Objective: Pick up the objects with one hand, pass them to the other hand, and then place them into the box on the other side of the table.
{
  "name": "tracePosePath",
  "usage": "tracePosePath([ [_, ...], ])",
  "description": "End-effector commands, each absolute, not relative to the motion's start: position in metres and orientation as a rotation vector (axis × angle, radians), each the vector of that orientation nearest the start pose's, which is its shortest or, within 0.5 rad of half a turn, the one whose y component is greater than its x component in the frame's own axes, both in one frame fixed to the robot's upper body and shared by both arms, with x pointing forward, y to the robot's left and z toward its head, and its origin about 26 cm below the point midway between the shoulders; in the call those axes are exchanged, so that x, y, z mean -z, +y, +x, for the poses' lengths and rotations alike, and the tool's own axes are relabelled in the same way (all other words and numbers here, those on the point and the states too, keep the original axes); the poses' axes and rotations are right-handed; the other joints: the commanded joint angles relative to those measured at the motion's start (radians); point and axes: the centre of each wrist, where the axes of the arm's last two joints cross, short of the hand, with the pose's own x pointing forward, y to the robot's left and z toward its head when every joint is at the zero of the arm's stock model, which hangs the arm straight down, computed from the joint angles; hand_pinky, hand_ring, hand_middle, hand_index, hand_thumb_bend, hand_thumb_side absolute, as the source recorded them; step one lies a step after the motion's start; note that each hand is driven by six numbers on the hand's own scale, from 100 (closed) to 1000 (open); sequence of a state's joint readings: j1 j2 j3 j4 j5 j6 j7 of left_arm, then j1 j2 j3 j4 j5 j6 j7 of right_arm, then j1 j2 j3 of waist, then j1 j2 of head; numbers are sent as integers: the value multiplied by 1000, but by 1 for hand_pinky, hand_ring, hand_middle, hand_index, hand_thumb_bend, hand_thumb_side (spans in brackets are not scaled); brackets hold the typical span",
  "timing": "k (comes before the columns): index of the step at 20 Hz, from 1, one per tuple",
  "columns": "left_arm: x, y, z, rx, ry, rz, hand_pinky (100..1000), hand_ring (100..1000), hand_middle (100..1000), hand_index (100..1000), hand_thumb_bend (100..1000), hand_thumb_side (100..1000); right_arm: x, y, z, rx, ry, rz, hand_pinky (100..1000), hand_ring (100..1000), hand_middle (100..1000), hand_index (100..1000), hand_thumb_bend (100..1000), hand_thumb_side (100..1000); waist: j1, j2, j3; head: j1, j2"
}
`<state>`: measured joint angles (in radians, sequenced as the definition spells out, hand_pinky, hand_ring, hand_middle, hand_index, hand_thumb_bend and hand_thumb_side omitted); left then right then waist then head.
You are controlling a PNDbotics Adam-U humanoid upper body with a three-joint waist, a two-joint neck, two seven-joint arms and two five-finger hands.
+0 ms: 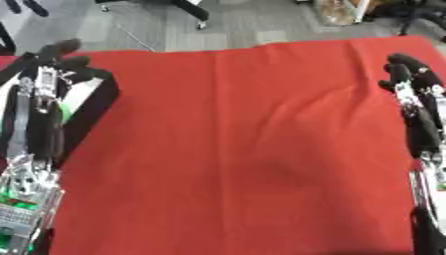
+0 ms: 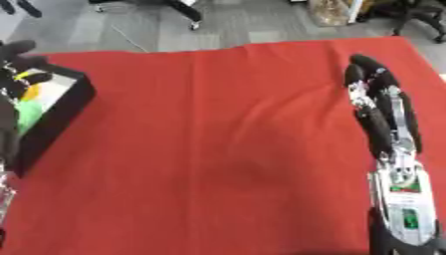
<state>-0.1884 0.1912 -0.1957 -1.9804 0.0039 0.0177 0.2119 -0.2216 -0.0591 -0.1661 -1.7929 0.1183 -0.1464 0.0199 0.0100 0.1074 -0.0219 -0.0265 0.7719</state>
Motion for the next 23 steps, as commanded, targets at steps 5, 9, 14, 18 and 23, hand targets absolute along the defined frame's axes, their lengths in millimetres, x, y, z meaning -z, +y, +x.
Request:
tracePosePath([
  [5, -140, 186, 277, 179, -2102, -45, 729, 762, 783, 769, 132, 885, -112, -270, 319, -90, -2142, -221, 817, 862, 803, 838, 228, 616, -12, 14, 7, 9, -2],
  [9, -137, 183, 277, 180, -2091, -36, 728, 761, 782, 764, 122, 881, -112, -269, 319, -96, -2139, -212, 816, 860, 801, 836, 230, 610, -11, 14, 10, 12, -2],
  [14, -137, 183, 277, 181, -2091, -37, 728, 759, 782, 758, 119, 881, -111, -269, 319, -102, -2133, -214, 815, 853, 792, 834, 230, 601, -11, 10, 9, 16, -2],
  [18, -136, 183, 277, 182, -2089, -42, 729, 760, 783, 758, 120, 880, -110, -268, 319, -108, -2129, -212, 814, 852, 790, 835, 230, 596, -9, 8, 10, 22, -2],
  [23, -136, 183, 276, 181, -2089, -45, 729, 760, 783, 757, 120, 878, -109, -268, 319, -111, -2127, -213, 813, 849, 787, 834, 231, 591, -9, 4, 10, 19, -2],
])
